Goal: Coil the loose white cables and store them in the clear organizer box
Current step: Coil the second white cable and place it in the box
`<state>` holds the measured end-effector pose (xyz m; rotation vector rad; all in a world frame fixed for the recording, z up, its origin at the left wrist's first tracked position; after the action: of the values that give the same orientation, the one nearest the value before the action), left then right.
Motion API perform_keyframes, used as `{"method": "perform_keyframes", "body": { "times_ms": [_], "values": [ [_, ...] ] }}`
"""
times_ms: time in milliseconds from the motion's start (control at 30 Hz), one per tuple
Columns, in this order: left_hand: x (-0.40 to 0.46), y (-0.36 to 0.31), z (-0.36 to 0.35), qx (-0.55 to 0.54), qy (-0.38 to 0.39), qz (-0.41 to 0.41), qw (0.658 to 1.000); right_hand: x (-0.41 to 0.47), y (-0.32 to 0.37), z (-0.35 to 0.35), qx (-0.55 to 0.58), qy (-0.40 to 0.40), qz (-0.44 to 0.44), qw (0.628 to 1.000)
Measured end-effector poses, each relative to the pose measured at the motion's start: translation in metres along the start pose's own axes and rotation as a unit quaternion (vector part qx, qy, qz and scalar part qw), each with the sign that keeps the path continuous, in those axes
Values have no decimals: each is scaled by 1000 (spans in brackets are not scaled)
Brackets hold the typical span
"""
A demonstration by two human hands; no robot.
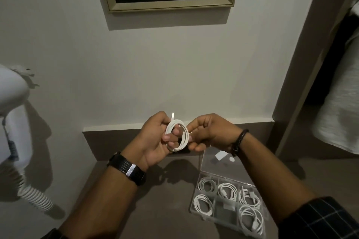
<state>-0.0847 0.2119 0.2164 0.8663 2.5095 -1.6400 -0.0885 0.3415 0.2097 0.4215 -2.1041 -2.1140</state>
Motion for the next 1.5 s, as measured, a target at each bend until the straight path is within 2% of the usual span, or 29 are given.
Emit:
{"method": "perform_keyframes", "body": {
  "times_ms": [133,233,333,433,533,633,700,833,967,1133,1167,1233,1300,1400,1500],
  "values": [
    [10,19,-6,-38,29,30,998,-15,-18,5,124,-79,9,989],
    [14,32,-18,-56,53,44,996,-23,-32,5,263,-186,33,946],
    [19,41,-26,-56,55,44,996,-32,-38,-4,326,-199,59,922],
    [24,42,-24,-36,31,39,998,-46,-32,0,265,-209,91,937],
    [27,40,-21,-21,13,40,999,-56,-23,1,224,-162,124,953],
    [28,42,-23,-6,4,44,999,-65,-21,4,212,-124,116,962],
    [29,46,-26,5,-6,43,999,-66,-23,7,157,-143,122,970],
    [33,49,-26,21,-49,16,998,-67,-35,13,99,-229,130,959],
    [32,53,-27,101,-98,-31,990,-68,-49,18,50,-269,88,958],
    [39,65,-37,223,-113,-96,963,-74,-66,36,39,-332,65,940],
    [42,68,-36,268,-118,-123,948,-76,-71,40,35,-342,61,937],
    [48,78,-34,385,-122,-195,894,-84,-89,48,21,-364,43,930],
    [48,104,-34,457,-90,-231,854,-96,-114,54,-9,-378,14,926],
    [47,156,-29,469,-28,-195,861,-115,-158,58,-20,-397,-42,917],
    [50,198,-19,484,-18,-140,864,-129,-192,61,-36,-417,-81,905]
  ]
}}
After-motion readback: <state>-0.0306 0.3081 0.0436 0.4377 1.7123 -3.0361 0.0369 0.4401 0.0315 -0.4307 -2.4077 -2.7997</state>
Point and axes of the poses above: each hand's wrist, its own x-axis towards the middle knuckle, its own z-axis out of the back of the hand, y = z × x, the point moved 6 cm from there along x, towards the middle knuckle, and after that the axes turned 8 degrees about -y, right-handed, at the moved point
